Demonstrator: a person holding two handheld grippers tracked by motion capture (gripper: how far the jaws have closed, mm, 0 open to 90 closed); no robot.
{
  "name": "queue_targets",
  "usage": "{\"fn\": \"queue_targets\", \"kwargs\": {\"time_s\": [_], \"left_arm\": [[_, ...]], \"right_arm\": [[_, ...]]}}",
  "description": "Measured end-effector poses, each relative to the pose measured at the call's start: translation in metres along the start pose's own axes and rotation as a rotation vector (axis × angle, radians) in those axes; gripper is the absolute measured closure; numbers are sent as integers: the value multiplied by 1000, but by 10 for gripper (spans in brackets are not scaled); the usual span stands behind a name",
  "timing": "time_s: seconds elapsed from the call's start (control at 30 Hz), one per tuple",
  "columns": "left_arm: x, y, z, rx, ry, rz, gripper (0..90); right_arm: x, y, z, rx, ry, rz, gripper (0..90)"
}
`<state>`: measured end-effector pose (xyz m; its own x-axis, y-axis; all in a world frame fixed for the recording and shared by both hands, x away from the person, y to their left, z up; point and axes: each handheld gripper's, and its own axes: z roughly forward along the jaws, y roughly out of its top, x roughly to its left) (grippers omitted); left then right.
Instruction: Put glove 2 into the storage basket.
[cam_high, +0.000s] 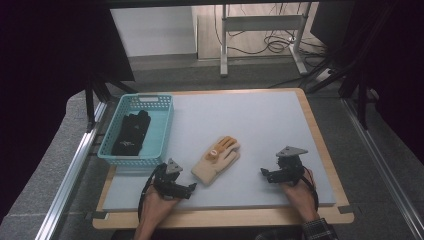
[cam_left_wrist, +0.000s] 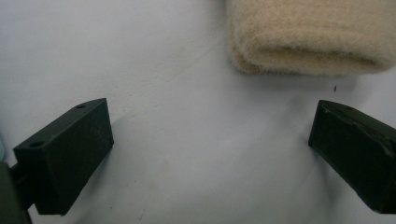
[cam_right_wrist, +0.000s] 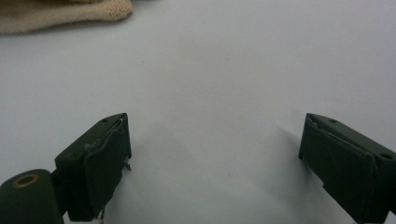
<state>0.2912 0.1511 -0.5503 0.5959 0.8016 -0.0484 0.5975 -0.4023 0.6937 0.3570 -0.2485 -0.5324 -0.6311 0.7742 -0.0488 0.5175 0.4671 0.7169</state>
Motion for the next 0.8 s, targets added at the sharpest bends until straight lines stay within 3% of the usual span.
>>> {"fn": "queue_targets", "kwargs": {"time_s": [0.23,0.47,0.63,0.8], "left_arm": [[-2,13,-8,-14,-35,7,30],[-13,49,-10,-26,-102,34,29],[-22,84,4,1,-131,65,28],[-20,107,28,48,-143,50,28]], "right_arm": [[0,0,0,0,-2,0,89],[0,0,0,-1,-2,-1,89],[0,0,0,-2,-2,-1,89],[0,0,0,-2,-2,-1,89]]}}
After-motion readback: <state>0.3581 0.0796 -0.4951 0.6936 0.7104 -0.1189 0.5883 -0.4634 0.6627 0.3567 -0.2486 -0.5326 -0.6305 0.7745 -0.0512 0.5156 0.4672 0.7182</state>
